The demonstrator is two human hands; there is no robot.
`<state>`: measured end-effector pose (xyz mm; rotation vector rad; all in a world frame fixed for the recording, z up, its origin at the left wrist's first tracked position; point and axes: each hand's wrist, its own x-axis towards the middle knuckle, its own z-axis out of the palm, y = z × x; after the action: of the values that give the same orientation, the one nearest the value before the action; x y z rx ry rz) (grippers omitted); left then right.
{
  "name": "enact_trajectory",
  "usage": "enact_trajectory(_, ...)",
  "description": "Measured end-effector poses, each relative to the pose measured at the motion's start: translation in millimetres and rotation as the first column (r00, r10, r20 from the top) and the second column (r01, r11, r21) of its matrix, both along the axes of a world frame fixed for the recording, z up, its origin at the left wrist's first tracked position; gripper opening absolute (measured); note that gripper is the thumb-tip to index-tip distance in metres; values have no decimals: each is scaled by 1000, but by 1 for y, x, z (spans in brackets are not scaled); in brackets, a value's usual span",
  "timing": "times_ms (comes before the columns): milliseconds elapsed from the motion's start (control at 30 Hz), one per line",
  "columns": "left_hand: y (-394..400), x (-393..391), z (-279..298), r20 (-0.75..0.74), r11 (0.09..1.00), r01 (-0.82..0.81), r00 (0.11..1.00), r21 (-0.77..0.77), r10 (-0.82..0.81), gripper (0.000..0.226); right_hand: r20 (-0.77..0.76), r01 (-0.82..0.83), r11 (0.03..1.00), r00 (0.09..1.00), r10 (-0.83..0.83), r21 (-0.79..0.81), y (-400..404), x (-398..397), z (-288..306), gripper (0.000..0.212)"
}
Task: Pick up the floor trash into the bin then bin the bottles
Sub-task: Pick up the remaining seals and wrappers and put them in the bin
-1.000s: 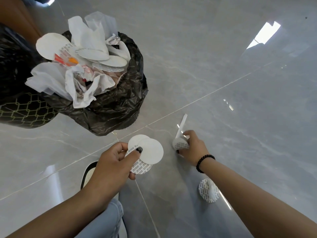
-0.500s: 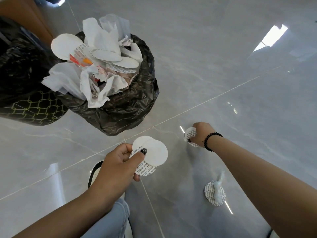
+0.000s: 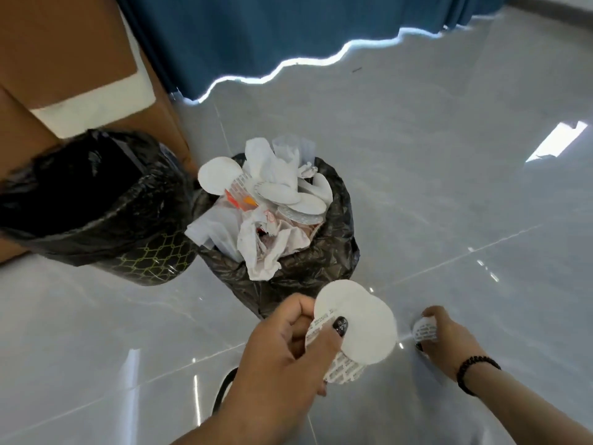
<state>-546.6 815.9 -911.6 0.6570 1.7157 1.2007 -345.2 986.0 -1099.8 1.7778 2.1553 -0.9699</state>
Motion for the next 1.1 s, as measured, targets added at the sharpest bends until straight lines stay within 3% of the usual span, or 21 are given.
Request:
enact_trajectory(133, 14, -23, 43, -17, 982, -37, 999, 184, 41, 9, 67, -13, 998, 998, 18, -68, 7, -10, 4, 38)
enact_trajectory(300, 35, -75, 88, -253, 912, -143, 934, 384, 254, 5, 54, -9, 999, 998, 12, -53, 12, -18, 14, 42)
enact_trajectory(367, 46, -105, 90, -383, 924, -162, 874, 347, 297, 5, 41, 2, 998, 999, 1, -68, 11, -18, 10, 47)
enact_trajectory(467, 67, -143, 76, -508, 957, -203, 814, 208, 283, 12, -4, -85, 996, 996, 84, -31, 8, -13, 4, 21)
enact_trajectory(500, 75, -150, 71, -521, 966, -202, 814, 164, 258, 14, 5, -98, 995, 995, 98, -7, 9, -10, 4, 31)
enact_trajectory(600, 92, -159, 54, -576, 989, -149, 810, -23, 109, 20, 49, -115, 991, 992, 112, 61, 9, -10, 5, 19)
enact_trajectory(633, 95, -160, 49, -636, 985, -133, 771, -105, 36, 25, 69, -198, 974, 979, 191, 109, 12, -6, -4, 20)
enact_trajectory(700, 95, -163, 45, -768, 965, -168, 639, -202, -49, 31, 33, -115, 993, 993, 114, 35, 6, -8, -6, 23)
enact_trajectory(767, 90, -165, 48, -812, 963, -222, 584, -155, 4, 27, 61, -51, 999, 997, 51, -3, 10, -7, -16, 50)
enact_trajectory(833, 85, -161, 53, -800, 966, -242, 594, -86, 78, 22, 34, -58, 998, 998, 59, -7, 13, -9, -19, 57)
enact_trajectory(900, 77, -153, 57, -784, 965, -262, 602, -16, 150, 20, 35, -126, 992, 992, 125, 30, 11, -11, -15, 51)
enact_trajectory(1000, 58, -134, 58, -764, 956, -271, 591, 113, 258, 14, 97, -61, 991, 994, 50, 121, 2, -24, -7, 44)
enact_trajectory(1100, 41, -115, 51, -837, 962, -221, 486, 162, 252, 10, 160, -196, 978, 970, 184, 67, -13, -19, -1, 30)
